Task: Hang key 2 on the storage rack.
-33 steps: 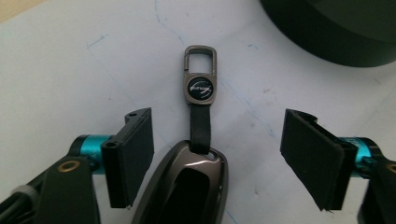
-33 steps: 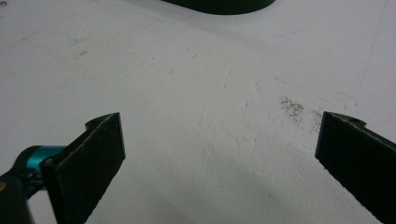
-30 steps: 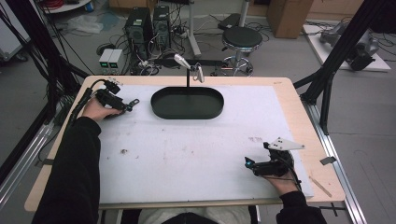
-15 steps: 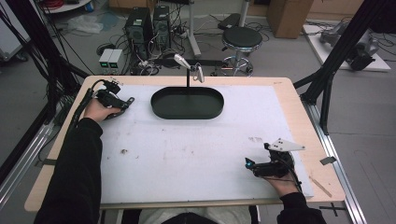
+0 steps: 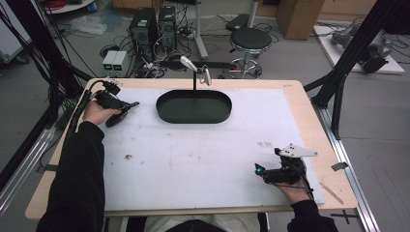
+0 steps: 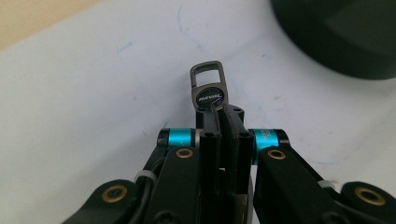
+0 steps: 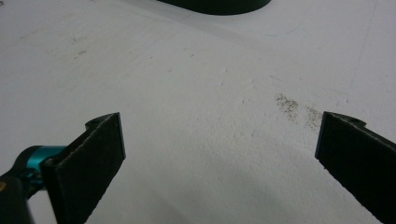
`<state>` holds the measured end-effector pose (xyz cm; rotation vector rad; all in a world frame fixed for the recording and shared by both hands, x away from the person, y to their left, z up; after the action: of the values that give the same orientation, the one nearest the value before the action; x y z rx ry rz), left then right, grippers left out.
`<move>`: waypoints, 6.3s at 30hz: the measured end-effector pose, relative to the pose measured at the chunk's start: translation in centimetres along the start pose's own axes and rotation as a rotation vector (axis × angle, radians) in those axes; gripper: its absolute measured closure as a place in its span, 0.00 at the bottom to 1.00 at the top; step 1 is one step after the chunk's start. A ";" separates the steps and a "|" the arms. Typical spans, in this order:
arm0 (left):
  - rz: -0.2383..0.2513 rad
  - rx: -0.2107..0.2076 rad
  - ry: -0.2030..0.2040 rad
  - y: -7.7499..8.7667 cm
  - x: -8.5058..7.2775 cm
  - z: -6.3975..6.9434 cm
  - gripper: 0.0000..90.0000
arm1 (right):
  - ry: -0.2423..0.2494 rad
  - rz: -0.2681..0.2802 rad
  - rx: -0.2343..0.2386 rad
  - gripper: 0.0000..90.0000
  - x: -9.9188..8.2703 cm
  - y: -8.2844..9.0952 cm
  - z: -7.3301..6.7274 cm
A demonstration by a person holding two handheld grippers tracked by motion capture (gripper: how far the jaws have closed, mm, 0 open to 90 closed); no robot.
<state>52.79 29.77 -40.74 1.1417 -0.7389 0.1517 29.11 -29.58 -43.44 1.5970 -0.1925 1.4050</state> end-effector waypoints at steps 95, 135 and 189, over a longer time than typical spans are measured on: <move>0.272 -0.099 -0.127 2.0 8.6 12.4 0.94 | -0.008 0.048 0.020 0.01 -0.1 0.6 0.3; 0.319 -0.173 -0.005 4.2 7.0 11.4 0.02 | -0.009 0.054 0.021 0.01 -0.2 0.7 0.2; 0.346 -0.170 -0.097 7.9 -8.8 12.5 0.02 | -0.017 0.033 0.004 0.01 -0.5 1.0 0.1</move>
<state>36.74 24.60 -37.28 0.8575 -1.0142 0.3193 28.35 -30.39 -43.34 1.6158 -0.2277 1.4180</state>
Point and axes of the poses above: each handheld gripper's, and its own axes: y roughly backward along the jaws, x roughly out of its top, z roughly to its right, the point moved 1 cm from there along -y, roughly forward along the jaws, and after that the axes turned 12 degrees about y, right-handed, at the moved point
